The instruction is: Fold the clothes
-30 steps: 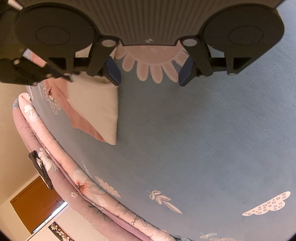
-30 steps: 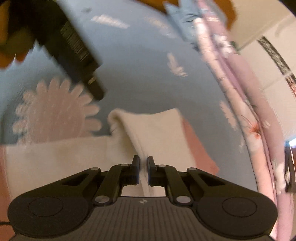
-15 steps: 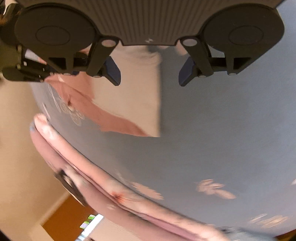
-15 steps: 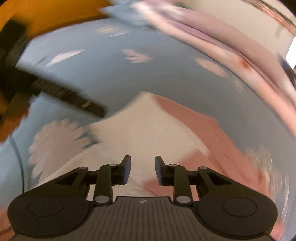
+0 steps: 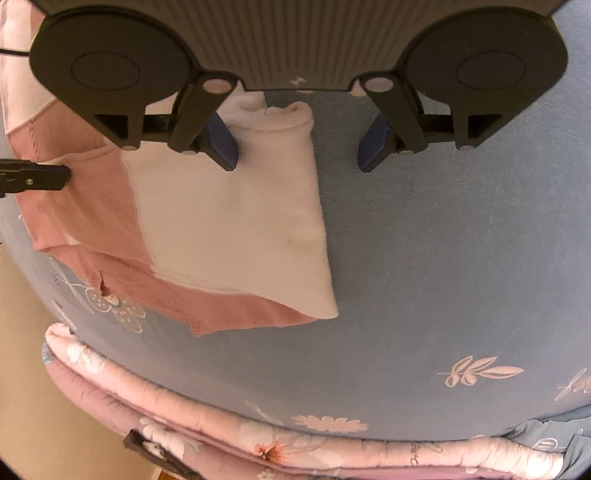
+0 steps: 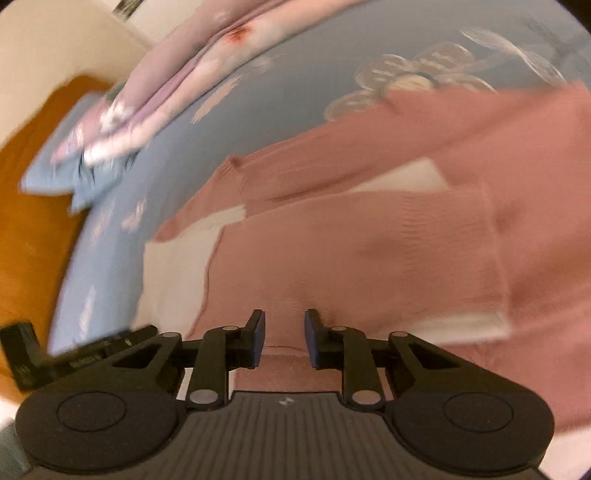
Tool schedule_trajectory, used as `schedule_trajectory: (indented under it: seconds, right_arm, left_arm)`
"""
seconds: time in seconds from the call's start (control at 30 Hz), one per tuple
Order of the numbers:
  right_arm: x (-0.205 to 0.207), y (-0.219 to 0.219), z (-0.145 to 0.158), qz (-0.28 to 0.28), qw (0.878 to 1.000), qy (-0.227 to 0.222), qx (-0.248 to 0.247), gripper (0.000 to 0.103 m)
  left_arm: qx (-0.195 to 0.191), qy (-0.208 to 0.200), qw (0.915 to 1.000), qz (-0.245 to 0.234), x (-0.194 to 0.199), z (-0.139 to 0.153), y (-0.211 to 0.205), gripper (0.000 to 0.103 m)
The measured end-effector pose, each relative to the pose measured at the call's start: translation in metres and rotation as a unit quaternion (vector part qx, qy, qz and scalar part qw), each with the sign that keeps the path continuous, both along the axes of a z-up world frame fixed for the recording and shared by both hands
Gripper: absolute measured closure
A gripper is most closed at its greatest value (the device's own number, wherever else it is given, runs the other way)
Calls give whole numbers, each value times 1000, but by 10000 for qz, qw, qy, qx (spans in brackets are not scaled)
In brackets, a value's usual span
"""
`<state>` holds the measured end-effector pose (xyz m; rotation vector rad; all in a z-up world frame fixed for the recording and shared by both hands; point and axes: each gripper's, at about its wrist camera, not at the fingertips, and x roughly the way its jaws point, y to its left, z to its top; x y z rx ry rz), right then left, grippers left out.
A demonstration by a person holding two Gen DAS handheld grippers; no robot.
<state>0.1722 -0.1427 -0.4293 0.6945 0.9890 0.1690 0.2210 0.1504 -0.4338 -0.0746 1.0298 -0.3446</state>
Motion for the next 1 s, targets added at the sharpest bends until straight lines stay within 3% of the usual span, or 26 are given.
schedule_trajectory:
  seconds: [0.07, 0.1, 0.17, 0.27, 0.33, 0.47, 0.6, 0.7, 0.87, 1.0]
  right_arm:
    - [4, -1, 13, 4, 9996, -191, -214, 61]
    - [6, -2, 20, 9, 9990, -292, -332, 59]
    - [10, -12, 21, -213, 9987, -440, -112, 57]
    - [17, -28, 14, -575, 9965, -565, 198, 57]
    - [21, -36, -1, -724, 9958, -439, 358, 57]
    - [5, -56, -11, -950, 9946, -350, 240, 57]
    - [-26, -87, -16, -1248, 9911, -361, 307, 58]
    - [-40, -102, -17, -1506, 9883, -161, 164, 56]
    - [-63, -116, 16, -1807, 9799, -847, -24, 56]
    - [-87, -154, -5, -2547, 9639, -734, 241, 55]
  left_arm:
    - [-185, -83, 9998, -82, 2, 15, -5, 33]
    - [-282, -128, 9994, -124, 3, 23, -8, 33]
    - [-720, -366, 9960, -371, 2, 40, -21, 31]
    - [-1656, -384, 9805, -984, 3, 49, -55, 30]
    - [-1936, -298, 9697, -1457, 2, 42, -83, 30]
    - [-1863, 20, 9636, -1919, 1, 16, -111, 30]
    - [-1871, 171, 9633, -1916, 1, -3, -100, 28]
    - [-1709, 357, 9657, -1921, 5, 5, -105, 29]
    - [-1674, 257, 9623, -2128, 10, 30, -129, 29]
    - [-1694, 272, 9565, -2361, 6, 28, -151, 29]
